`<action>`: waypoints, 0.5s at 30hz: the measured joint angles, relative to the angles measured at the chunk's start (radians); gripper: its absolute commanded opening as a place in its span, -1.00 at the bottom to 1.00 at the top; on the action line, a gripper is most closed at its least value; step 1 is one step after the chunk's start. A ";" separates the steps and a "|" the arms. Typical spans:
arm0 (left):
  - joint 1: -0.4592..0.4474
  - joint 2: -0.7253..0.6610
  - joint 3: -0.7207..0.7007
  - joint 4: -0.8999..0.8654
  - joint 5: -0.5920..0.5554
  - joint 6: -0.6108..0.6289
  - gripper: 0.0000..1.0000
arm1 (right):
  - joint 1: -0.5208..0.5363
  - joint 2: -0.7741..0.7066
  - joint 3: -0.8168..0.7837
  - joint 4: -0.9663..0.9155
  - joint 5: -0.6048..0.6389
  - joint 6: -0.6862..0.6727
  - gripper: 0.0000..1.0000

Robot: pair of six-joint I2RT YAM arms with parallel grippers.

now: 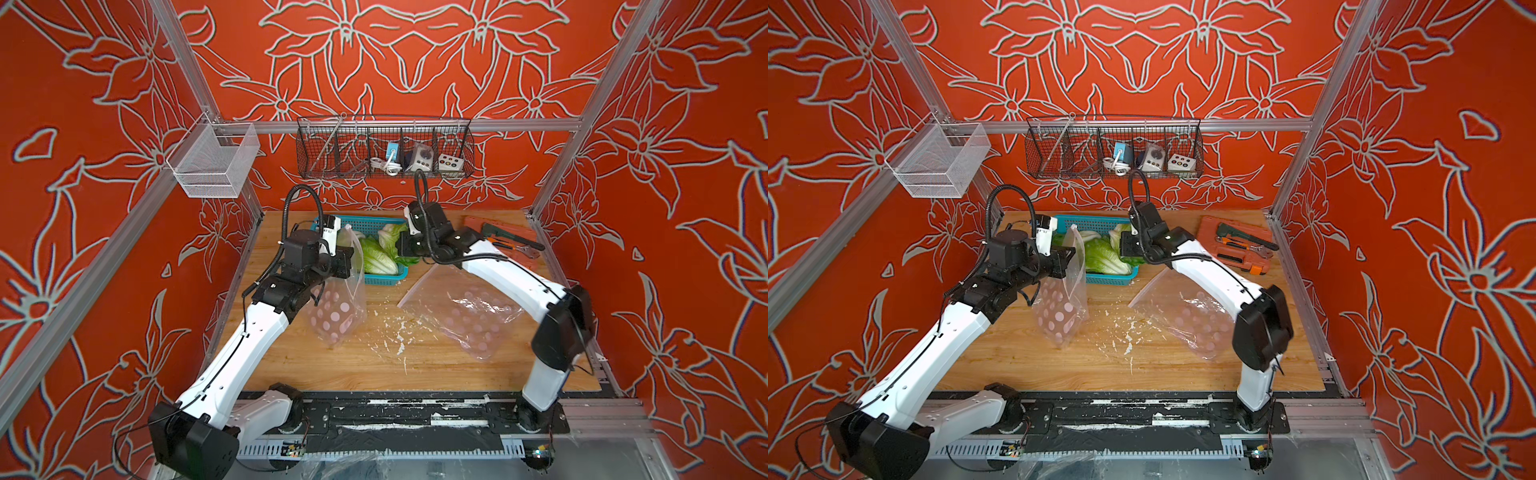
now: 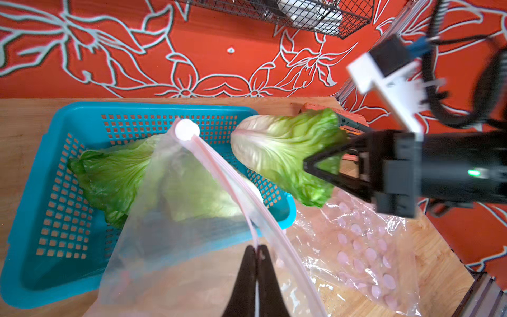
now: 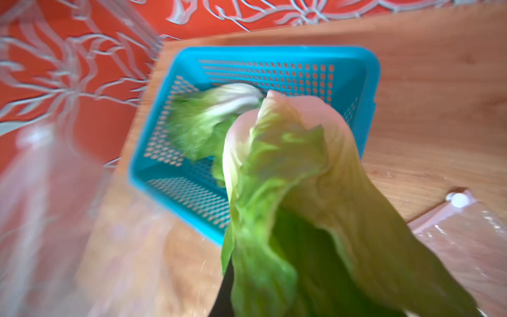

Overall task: Put the chinese cabbages into a zipper bag and zip it
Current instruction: Pick up the Chinese cabbage from the basket, then place the Chinese cabbage in the zipper food storage bag.

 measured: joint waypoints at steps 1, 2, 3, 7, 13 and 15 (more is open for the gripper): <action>-0.019 0.014 0.008 0.010 -0.005 -0.003 -1.00 | -0.008 -0.066 -0.023 -0.013 -0.027 -0.024 -1.00; -0.052 0.034 0.016 0.021 -0.013 -0.006 -1.00 | -0.018 -0.128 -0.042 -0.023 -0.051 -0.042 -1.00; -0.087 0.056 0.026 0.027 -0.021 -0.006 -1.00 | -0.029 -0.187 -0.059 -0.030 -0.079 -0.060 -1.00; -0.235 0.164 0.049 0.065 -0.023 -0.014 -1.00 | -0.129 -0.406 -0.129 -0.072 -0.207 -0.111 -1.00; -0.289 0.200 0.004 0.069 -0.052 -0.074 -1.00 | -0.203 -0.550 -0.298 -0.013 -0.432 -0.021 -1.00; -0.285 0.199 -0.006 0.058 -0.084 -0.097 -1.00 | -0.189 -0.546 -0.368 0.045 -0.500 0.041 -1.00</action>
